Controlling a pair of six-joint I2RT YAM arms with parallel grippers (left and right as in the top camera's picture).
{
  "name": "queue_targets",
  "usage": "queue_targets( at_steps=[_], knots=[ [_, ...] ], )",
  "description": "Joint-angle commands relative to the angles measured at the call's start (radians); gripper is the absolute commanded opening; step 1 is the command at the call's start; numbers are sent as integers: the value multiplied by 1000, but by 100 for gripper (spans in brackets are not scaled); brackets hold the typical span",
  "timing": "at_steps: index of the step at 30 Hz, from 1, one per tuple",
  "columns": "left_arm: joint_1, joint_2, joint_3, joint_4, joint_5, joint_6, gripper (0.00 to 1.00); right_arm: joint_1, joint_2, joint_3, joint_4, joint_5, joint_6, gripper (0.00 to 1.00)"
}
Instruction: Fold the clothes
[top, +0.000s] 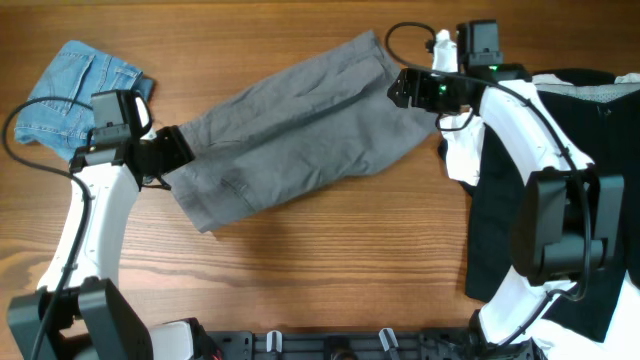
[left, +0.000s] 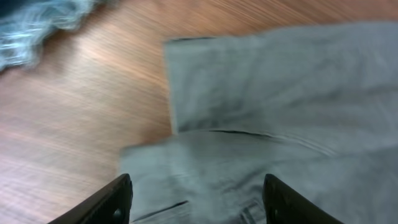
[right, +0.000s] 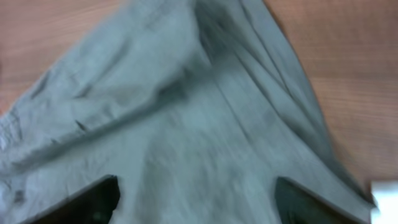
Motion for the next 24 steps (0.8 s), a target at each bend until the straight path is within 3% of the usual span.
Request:
queue_targets(
  at_steps=[1, 6, 8, 14, 15, 17, 19, 21, 24],
  knots=[
    [3, 25, 10, -14, 141, 107, 65, 29, -13, 14, 114, -18, 6, 83],
    [3, -40, 20, -79, 141, 139, 65, 82, 74, 14, 323, 95, 114, 86],
    [3, -97, 22, -94, 140, 139, 68, 93, 140, 14, 391, 146, 163, 93],
    [3, -167, 22, -147, 99, 139, 70, 95, 280, 14, 523, 89, 254, 91],
    [3, -161, 21, -161, 93, 139, 70, 95, 294, 14, 541, 58, 255, 87],
    [3, -153, 21, -175, 92, 139, 70, 95, 304, 14, 560, 26, 256, 65],
    [3, -146, 21, -180, 92, 139, 70, 94, 303, 14, 597, 6, 256, 28],
    [3, -143, 21, -177, 91, 139, 70, 87, 301, 14, 649, -24, 256, 4],
    [3, -135, 21, -173, 91, 139, 70, 64, 292, 18, 739, -43, 307, 4]
  ],
)
